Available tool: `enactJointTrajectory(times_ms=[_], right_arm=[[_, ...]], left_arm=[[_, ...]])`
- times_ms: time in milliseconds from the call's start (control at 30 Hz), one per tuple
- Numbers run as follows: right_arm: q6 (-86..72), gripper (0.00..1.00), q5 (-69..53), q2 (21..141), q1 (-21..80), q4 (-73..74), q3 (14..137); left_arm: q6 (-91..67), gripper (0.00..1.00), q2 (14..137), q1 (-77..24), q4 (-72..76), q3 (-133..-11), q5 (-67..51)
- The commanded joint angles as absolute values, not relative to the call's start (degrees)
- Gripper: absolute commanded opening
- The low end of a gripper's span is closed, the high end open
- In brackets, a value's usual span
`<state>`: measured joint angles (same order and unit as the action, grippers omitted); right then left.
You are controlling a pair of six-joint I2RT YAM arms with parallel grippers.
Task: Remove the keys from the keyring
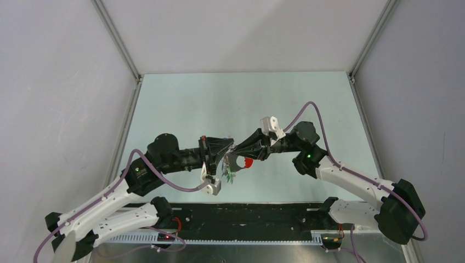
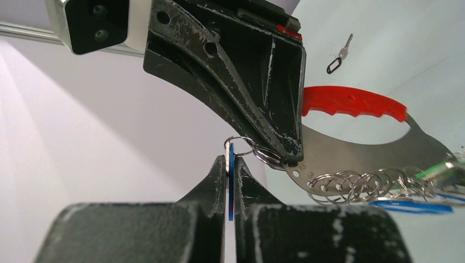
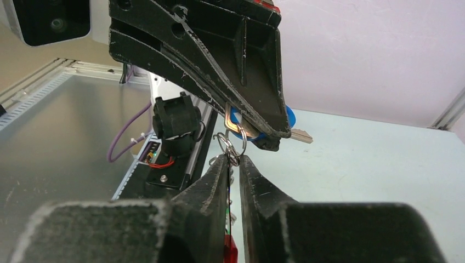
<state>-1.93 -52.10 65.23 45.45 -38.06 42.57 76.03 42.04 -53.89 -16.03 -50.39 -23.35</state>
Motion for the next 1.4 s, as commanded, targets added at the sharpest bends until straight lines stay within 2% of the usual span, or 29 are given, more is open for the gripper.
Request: enactJointTrajectory(times_ms=[0,67,100,333,600,733,867,1100,1200,1233,1267,1333,1367], right_arm=[[-3.6,0.11,-53.7,64.8,45.9,-41.3,45.1],[-3.7,0.01,-53.4,64.4,45.8,-40.6,45.1],[-4.1,0.00,-53.0,64.3,45.8,-40.2,45.1],[-14.7,0.00,-49.0,65.3,45.7,-43.7,45.0],[-42.6,0.00,-32.4,64.9,43.1,-43.9,42.0],[-60.2,0.00,-31.6,67.6,39.9,-53.2,38.5],[-70.1,0.00,-32.8,70.5,37.4,-61.9,36.9],[-69.7,0.00,-34.0,70.4,37.8,-64.6,36.5],[-66.9,0.00,-38.0,69.8,37.7,-62.3,37.2],[-64.1,0.05,-40.3,69.5,37.7,-60.1,37.6],[-62.3,0.22,-41.2,68.8,37.6,-58.9,37.7],[-55.7,0.45,-42.3,66.6,37.6,-52.9,37.8],[-49.8,0.49,-42.0,65.6,37.9,-48.3,37.8]], left_arm=[[76.2,0.00,41.6,-54.1,-13.0,-53.0,-24.0],[76.2,0.00,41.3,-54.1,-12.9,-52.8,-23.4],[76.2,0.00,41.2,-54.1,-13.0,-52.7,-23.2],[76.3,0.00,40.3,-54.2,-13.0,-51.9,-22.6],[76.6,0.00,39.5,-54.1,-13.0,-50.3,-21.2],[76.8,0.00,40.1,-54.2,-12.9,-49.8,-21.3],[77.2,0.00,40.5,-54.2,-12.9,-49.2,-20.1],[77.3,0.00,41.9,-54.1,-12.9,-47.8,-19.0],[77.3,0.00,42.0,-54.1,-13.0,-48.0,-18.9],[77.3,0.00,42.0,-54.2,-13.0,-48.4,-18.9],[77.2,0.00,41.8,-54.2,-13.0,-48.9,-19.0],[77.2,0.00,41.6,-54.2,-12.9,-49.5,-19.0],[77.1,0.00,41.6,-54.2,-12.9,-49.8,-19.2]])
